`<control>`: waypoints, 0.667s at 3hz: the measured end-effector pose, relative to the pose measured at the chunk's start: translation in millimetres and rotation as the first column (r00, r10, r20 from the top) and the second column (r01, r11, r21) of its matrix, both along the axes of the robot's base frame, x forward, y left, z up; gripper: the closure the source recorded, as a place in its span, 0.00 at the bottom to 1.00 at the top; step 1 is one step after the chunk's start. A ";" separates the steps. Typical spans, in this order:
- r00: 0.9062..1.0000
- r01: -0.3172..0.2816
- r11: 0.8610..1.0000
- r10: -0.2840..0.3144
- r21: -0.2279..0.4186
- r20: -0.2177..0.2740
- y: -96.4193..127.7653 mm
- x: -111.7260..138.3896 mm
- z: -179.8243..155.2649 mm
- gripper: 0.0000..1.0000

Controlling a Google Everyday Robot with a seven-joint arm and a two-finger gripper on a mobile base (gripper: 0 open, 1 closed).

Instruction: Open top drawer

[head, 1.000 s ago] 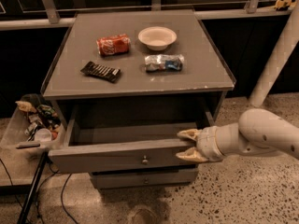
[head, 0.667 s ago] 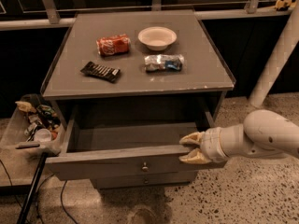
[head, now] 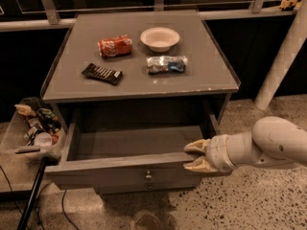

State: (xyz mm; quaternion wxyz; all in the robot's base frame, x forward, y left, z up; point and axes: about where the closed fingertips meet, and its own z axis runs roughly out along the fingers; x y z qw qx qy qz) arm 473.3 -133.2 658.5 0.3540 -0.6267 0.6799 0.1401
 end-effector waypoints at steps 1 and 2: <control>1.000 0.000 1.000 0.000 0.000 0.000 0.1 0.0 0.0 0.81; 1.000 0.000 1.000 0.000 0.000 0.000 0.1 0.0 0.0 0.59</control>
Offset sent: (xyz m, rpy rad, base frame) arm 0.0000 0.0001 0.0000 0.0000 0.0000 0.0001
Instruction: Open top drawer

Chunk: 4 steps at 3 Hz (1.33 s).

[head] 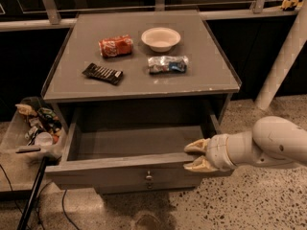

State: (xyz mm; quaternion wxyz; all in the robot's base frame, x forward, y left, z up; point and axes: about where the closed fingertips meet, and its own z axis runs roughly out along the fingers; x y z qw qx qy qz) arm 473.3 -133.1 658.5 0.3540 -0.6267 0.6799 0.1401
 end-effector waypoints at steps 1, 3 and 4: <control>1.000 0.000 1.000 0.000 0.000 0.000 0.1 0.0 0.0 0.35; 1.000 0.000 1.000 0.000 0.000 0.000 0.1 0.0 0.0 0.61; 1.000 0.000 1.000 0.000 0.000 0.000 0.1 0.0 0.0 0.84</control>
Offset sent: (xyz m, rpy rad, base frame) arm 0.0000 0.0000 0.0000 0.0000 0.0000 0.0001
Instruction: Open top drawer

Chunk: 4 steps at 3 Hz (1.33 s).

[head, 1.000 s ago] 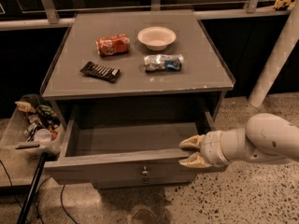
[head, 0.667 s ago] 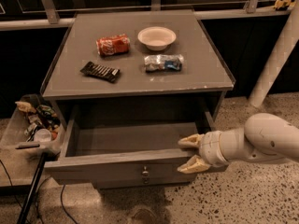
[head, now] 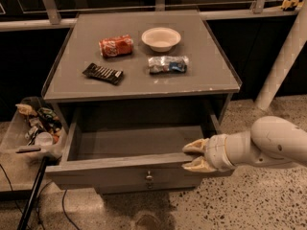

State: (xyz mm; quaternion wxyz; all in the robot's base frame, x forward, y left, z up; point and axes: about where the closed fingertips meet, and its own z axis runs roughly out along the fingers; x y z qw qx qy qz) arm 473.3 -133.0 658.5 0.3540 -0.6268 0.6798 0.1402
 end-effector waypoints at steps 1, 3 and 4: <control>1.000 0.003 1.000 -0.003 0.005 -0.001 -2.0 -10.3 -2.5 1.00; 1.000 0.020 1.000 -0.020 0.018 -0.003 -4.4 -34.4 -5.2 1.00; 0.999 0.036 0.999 -0.036 0.024 -0.008 -8.0 -46.8 -7.6 1.00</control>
Offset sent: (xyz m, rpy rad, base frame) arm -0.1186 -0.0474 -0.0369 0.0521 0.0573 -0.1248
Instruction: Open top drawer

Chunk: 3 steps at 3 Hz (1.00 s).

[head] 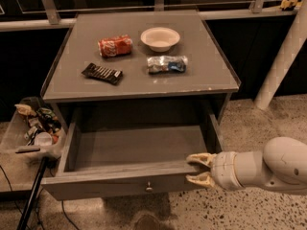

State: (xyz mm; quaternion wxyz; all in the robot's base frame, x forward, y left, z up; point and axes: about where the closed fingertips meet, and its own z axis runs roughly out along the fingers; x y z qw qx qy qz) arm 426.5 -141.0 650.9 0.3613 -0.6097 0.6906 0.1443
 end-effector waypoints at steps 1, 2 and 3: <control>1.000 0.000 1.000 0.000 0.000 0.000 -0.1 -0.7 1.6 1.00; 1.000 0.012 1.000 -0.012 0.004 -0.005 -1.8 -10.2 -0.4 1.00; 1.000 0.012 1.000 -0.012 0.004 -0.005 -1.8 -10.2 -0.4 0.81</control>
Offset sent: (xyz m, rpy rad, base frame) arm -0.1549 -0.0532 -0.0290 0.0583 0.0702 -0.1704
